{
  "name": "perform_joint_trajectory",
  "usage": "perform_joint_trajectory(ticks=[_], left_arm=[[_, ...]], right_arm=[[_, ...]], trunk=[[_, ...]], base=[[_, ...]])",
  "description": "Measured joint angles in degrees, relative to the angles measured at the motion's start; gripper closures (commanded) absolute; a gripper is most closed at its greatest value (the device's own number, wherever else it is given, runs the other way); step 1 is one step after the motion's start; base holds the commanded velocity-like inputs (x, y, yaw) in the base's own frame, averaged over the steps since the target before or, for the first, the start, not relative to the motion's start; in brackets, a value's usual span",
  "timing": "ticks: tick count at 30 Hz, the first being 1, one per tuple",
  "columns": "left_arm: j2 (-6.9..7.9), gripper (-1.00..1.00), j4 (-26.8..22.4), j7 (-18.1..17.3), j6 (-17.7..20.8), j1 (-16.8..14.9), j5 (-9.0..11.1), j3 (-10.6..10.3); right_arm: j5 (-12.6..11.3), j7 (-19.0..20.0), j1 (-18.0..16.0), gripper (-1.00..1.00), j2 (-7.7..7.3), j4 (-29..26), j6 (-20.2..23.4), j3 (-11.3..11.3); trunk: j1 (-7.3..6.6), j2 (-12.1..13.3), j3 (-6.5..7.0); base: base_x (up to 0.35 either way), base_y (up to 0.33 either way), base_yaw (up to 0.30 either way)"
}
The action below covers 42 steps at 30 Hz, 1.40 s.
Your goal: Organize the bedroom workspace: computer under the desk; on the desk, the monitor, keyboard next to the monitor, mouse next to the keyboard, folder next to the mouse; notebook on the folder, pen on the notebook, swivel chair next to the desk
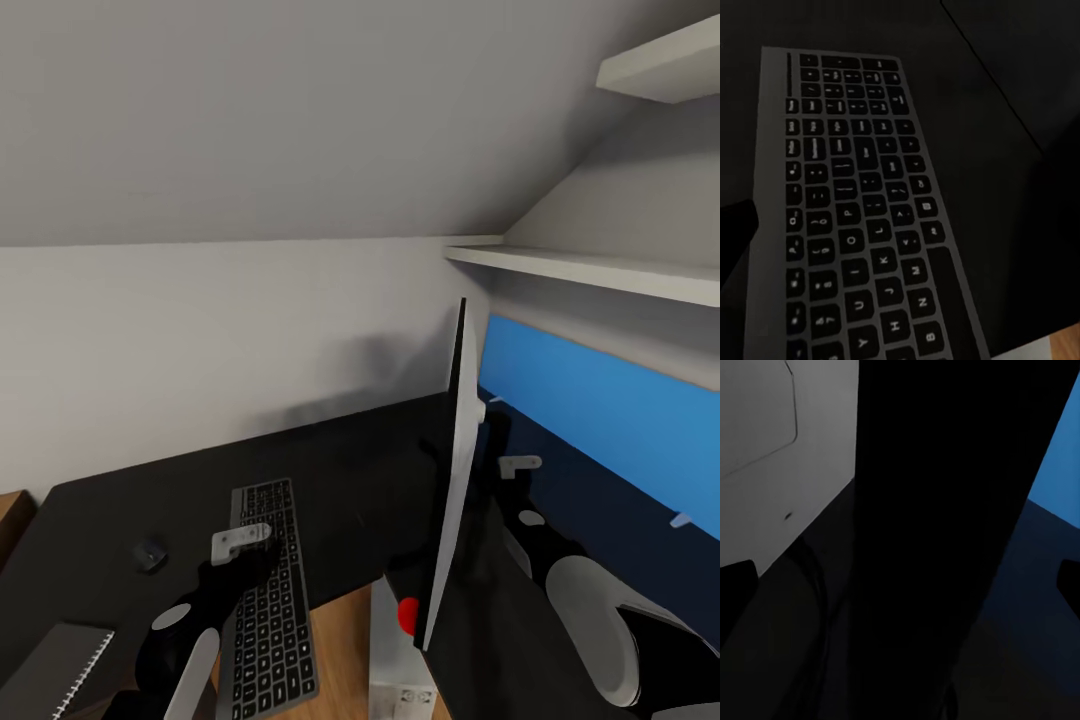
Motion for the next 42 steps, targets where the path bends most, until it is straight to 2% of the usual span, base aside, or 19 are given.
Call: perform_joint_trajectory(ticks=[34,42], left_arm=[[-0.07,-1.00,0.00,0.03,0.00,0.00,0.00,0.00],[-0.05,-1.00,0.00,-0.02,0.03,0.00,0.00,0.04]], right_arm=[[-0.17,-0.13,0.00,-1.00,-0.35,-0.42,0.00,-0.17],[-0.18,-0.11,0.00,-1.00,-0.35,-0.48,-0.05,-0.17]], trunk=[[0.00,0.00,0.00],[-0.01,0.00,0.00]], base=[[0.007,0.000,0.000],[0.137,-0.013,0.000]])
